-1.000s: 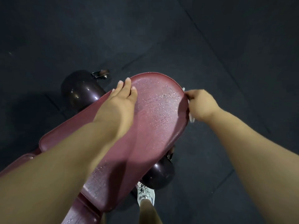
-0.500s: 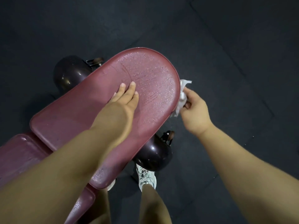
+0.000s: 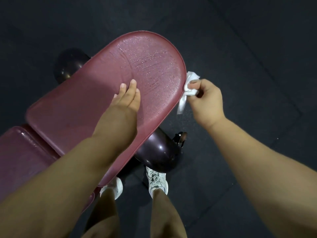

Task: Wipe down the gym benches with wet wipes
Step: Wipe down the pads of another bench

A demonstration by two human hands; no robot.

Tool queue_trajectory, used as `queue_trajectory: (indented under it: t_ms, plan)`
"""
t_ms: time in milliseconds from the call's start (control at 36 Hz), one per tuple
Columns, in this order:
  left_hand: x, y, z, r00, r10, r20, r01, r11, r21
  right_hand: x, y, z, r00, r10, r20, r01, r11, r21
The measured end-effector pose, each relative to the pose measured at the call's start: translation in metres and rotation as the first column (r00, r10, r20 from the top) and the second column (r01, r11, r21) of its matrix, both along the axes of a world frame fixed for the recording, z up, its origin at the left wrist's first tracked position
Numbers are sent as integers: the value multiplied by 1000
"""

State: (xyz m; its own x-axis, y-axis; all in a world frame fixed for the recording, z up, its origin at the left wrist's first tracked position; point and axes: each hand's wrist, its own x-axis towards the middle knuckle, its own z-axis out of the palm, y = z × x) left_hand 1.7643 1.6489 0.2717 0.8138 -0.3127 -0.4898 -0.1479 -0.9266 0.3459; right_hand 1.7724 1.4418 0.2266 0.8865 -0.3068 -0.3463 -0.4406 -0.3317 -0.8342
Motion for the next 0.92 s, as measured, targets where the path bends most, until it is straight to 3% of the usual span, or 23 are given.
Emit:
queue_trajectory:
  t_ms: [139, 278, 528, 667, 806, 917]
  plan:
    - [-5, -4, -3, 999, 32, 18, -31, 999, -34, -36, 15, 2, 999, -12, 32, 7, 985, 172]
    - [-4, 0, -3, 998, 55, -20, -56, 997, -55, -24, 12, 5, 999, -46, 29, 41, 987, 154]
    - [-16, 32, 0, 998, -69, 1, 69, 994, -85, -75, 78, 1, 921, -387, -44, 390, 918, 76]
    - [-46, 68, -7, 983, -155, 95, 163, 983, -81, -121, 132, 4, 870, -471, -145, 492, 835, 246]
    - [-61, 87, -2, 977, -214, 13, 215, 975, -50, -98, 123, -6, 854, -519, -48, 520, 854, 27]
    - [-56, 90, -1, 980, -199, -28, 196, 977, -79, -80, 118, 0, 832, -555, 23, 554, 832, 20]
